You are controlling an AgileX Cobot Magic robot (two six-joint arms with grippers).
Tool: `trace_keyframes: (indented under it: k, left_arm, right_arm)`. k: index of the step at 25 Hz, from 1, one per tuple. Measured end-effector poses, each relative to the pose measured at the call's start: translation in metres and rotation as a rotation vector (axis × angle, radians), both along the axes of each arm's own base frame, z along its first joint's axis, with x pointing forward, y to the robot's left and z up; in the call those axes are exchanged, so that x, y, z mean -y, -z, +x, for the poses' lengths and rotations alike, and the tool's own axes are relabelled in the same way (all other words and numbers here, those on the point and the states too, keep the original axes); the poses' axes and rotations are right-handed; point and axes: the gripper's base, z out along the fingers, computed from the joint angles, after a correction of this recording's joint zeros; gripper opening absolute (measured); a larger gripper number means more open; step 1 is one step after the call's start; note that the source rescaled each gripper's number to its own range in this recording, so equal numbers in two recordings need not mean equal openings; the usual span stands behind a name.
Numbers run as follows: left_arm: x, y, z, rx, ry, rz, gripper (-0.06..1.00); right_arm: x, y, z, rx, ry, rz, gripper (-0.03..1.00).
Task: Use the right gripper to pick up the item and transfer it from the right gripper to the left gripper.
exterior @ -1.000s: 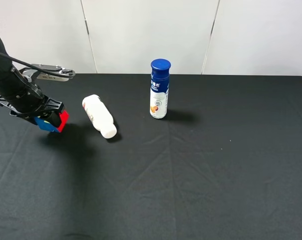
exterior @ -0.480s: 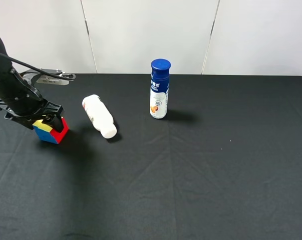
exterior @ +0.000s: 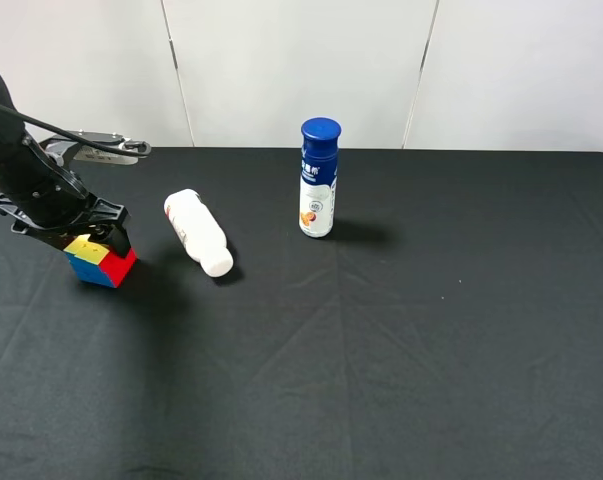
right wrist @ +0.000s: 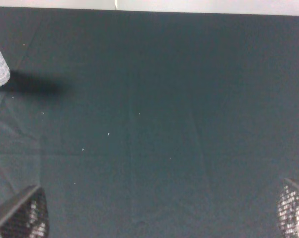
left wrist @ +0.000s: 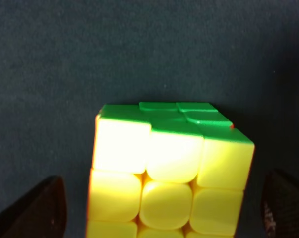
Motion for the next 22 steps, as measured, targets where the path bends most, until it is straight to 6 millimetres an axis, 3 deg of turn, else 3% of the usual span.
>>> trace_keyframes:
  k: [15,22]
  left_arm:
    - [-0.0003,-0.0001,0.0006,0.007,-0.001,0.0,0.48]
    - [-0.0002,0.0003,-0.0018,-0.02,0.004,0.001,0.86]
  right_arm:
    - [0.0,0.0,0.0,0.0,0.0,0.0,1.0]
    - [0.0,0.0,0.0,0.0,0.0,0.0,1.0]
